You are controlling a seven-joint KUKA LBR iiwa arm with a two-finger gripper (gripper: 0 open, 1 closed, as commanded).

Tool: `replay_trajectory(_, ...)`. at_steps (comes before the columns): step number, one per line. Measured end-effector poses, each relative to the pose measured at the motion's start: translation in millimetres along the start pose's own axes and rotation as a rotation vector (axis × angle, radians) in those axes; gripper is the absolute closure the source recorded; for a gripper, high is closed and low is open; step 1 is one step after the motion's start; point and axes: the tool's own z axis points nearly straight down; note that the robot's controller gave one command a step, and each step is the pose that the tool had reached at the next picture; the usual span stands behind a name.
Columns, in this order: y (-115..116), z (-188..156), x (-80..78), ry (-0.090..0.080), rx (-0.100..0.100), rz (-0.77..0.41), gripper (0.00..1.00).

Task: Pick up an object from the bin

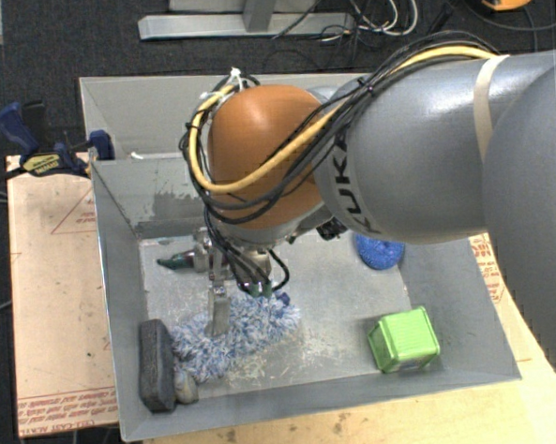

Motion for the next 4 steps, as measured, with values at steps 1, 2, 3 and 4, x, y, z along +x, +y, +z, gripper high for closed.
replay_trajectory(1,-1.2,-4.7,-1.6,-0.007,-0.002,0.004,0.0)
replay_trajectory(2,-9.6,19.4,7.1,-0.014,-0.003,-0.074,0.0)
replay_trajectory(3,-57.3,77.4,8.5,-0.012,-0.003,-0.189,0.0)
replay_trajectory(4,-50.2,138.4,-12.8,-0.007,-0.001,-0.336,1.0)
